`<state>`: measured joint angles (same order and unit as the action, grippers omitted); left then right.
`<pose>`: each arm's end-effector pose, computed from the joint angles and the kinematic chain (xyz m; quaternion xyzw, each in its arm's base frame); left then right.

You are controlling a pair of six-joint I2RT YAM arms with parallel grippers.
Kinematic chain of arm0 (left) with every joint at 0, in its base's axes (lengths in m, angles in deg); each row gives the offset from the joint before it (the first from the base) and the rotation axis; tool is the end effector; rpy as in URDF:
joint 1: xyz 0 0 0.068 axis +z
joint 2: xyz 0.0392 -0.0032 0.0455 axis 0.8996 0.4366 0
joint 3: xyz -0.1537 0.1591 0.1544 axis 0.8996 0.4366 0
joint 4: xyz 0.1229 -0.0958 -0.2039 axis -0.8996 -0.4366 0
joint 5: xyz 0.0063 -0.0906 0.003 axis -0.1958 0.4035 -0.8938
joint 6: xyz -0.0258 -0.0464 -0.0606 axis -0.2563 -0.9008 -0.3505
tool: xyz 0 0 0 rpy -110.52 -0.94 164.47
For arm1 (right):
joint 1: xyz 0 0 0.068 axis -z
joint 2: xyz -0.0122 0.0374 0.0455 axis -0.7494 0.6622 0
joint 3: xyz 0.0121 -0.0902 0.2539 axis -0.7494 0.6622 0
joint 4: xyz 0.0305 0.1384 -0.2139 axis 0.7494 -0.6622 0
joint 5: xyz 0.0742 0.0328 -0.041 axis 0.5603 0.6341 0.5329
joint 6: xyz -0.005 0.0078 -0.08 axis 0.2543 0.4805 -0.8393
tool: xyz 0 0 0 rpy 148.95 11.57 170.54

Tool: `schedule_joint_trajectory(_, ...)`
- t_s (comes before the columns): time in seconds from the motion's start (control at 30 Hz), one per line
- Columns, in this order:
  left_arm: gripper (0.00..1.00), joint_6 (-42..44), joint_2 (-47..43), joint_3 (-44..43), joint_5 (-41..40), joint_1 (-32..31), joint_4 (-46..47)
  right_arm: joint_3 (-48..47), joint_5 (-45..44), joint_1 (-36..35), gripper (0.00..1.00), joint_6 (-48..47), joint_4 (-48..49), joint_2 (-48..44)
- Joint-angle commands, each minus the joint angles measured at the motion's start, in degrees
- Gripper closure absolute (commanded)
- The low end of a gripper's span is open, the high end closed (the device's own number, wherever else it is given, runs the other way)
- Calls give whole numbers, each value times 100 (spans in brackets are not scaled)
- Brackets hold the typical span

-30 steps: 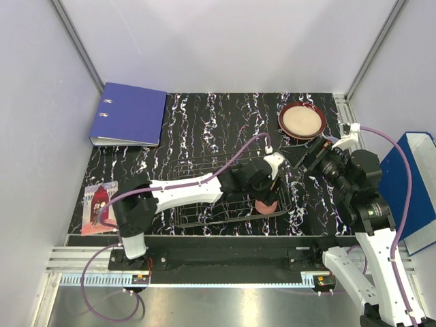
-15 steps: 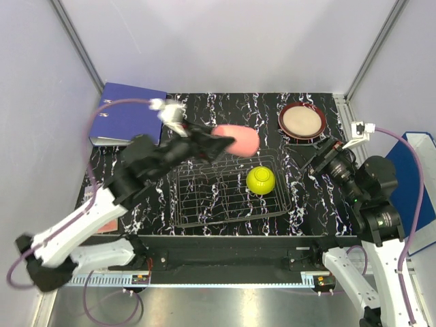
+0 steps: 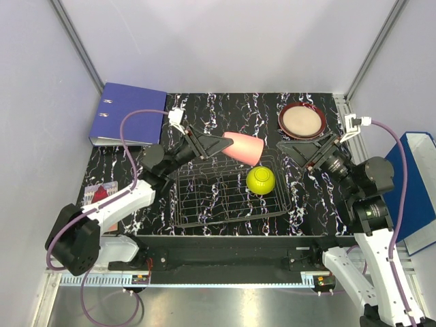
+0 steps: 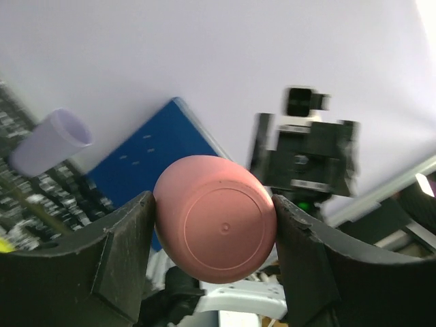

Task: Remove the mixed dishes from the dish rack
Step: Place the cup at the center of the board.

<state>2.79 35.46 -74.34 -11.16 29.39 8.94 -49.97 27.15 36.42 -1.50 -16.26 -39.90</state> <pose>0.2297 -0.1984 0.3393 0.0159 0.5826 -0.7193 0.3781 0.1403 0.0705 0.4293 -0.0074 0.6227 0.5719 0.5340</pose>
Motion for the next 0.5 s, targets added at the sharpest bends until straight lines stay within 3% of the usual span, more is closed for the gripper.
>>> schedule_joint_trajectory(0.0,100,-572,23,-249,288,9,1656,111,322,-27,14,270,607,47)
schedule_joint_trajectory(0.47,100,-616,516,-504,297,-210,1762,358,156,-545,18,279,933,425)
